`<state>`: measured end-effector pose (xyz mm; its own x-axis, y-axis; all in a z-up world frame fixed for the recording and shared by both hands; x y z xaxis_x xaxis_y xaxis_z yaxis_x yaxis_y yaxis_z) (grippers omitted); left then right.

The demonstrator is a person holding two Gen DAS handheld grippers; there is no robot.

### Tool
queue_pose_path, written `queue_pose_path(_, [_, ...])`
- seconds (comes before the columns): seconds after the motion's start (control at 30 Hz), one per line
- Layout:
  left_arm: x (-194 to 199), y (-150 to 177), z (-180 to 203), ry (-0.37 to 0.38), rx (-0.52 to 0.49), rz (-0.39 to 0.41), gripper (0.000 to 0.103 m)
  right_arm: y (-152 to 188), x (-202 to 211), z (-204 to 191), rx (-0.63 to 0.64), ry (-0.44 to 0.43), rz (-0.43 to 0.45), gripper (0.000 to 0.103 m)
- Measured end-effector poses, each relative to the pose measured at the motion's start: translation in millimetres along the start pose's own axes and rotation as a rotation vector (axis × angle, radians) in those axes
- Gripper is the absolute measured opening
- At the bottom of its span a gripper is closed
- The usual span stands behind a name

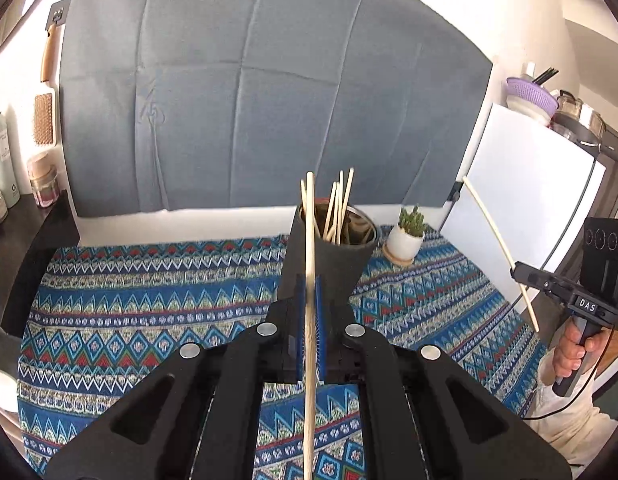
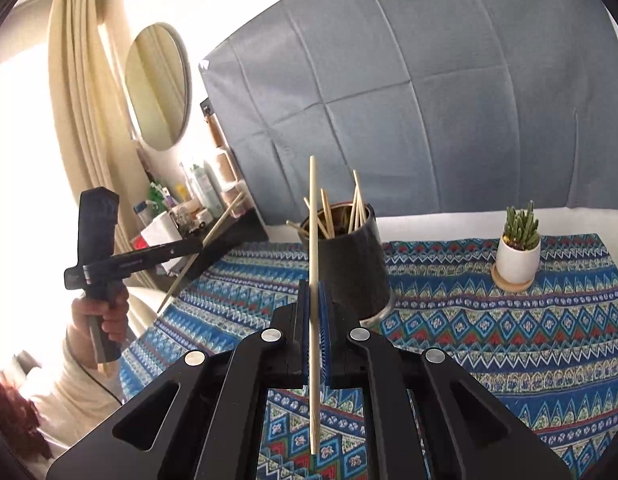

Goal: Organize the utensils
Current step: 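Lift both held chopsticks over the black holder and lower them inside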

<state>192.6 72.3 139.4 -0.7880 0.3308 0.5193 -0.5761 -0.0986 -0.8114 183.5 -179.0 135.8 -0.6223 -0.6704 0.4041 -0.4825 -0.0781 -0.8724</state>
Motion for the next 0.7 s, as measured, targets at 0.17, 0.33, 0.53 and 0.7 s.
queue_pose_path(0.17, [5,-37,3,0.039,0.009,0.102,0.005,-32,-13,5,-0.033,-0.001,0.075,0.005])
queue_pose_path(0.33, [-3,-62,5,0.072,0.007,0.188,0.005,-54,-35,8,-0.072,-0.041,0.128,0.005])
queue_pose_path(0.53, [-34,-69,8,0.082,0.018,0.248,0.005,-69,-59,10,-0.114,-0.095,0.271,0.005])
queue_pose_path(0.7, [-54,-76,18,0.119,0.014,0.298,0.005,-81,-74,14,-0.132,-0.119,0.354,0.005])
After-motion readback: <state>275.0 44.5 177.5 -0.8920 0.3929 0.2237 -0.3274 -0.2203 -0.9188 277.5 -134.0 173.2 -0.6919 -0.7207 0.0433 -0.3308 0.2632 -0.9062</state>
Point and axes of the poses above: each gripper's, at about its wrist camera, not at the fingertips, and x roughly against the way its jaws point, z to its right, y to its underside, the point moved 8 cm from there along -x, roughly the way its jaws point, and after that the axes turned 4 degrees about x, right-handed, at the moved point
